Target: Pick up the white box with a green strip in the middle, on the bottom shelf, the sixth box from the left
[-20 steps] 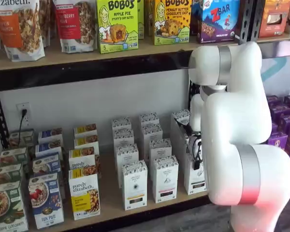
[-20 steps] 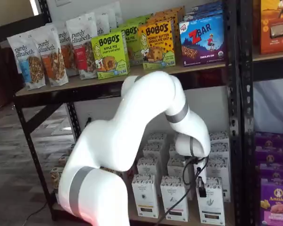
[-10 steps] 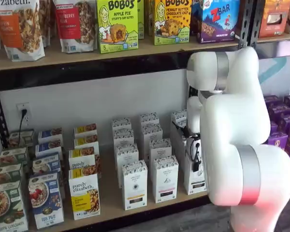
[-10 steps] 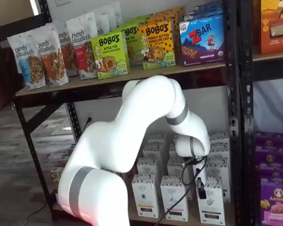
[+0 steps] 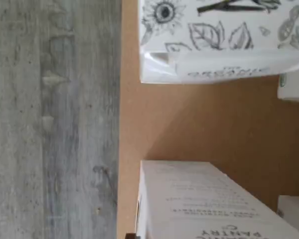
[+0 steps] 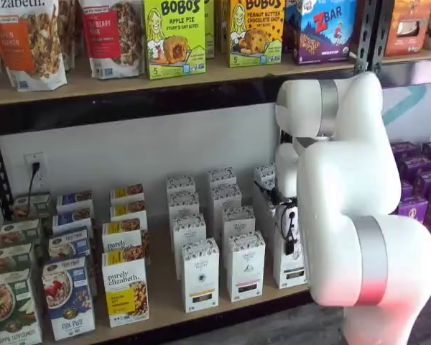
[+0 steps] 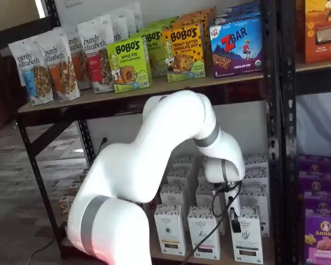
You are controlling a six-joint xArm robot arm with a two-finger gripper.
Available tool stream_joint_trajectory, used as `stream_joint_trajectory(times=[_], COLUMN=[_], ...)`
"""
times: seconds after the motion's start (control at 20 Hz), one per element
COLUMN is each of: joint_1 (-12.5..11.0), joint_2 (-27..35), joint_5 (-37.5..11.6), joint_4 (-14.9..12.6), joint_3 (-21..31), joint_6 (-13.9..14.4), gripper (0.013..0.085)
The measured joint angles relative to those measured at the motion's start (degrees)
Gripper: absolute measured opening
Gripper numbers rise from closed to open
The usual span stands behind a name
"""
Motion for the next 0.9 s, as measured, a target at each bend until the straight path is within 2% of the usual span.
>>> stream_joint_trajectory(times=[0.25,0.35,0.4,0.5,0.85,0.9], joint_1=[0.2,0.3,0.3,0.4,0.5,0.4], joint_2=[-0.7,-1.0,-1.1,-1.4,-3.7,-4.1], joint_5=[0.7,0.6,0.6,0.6,-0.7,-1.0], joint_4=[0.3,-0.7,-1.0,-1.5,-3.1,-3.5], joint_3=[0.3,0.6,0.8,1.1,4.5,5.2], joint_6=[-0.1,0.8,1.1,1.6,3.3,3.6], gripper=[0.077,0.069,0.069,0.061,0.061,0.057])
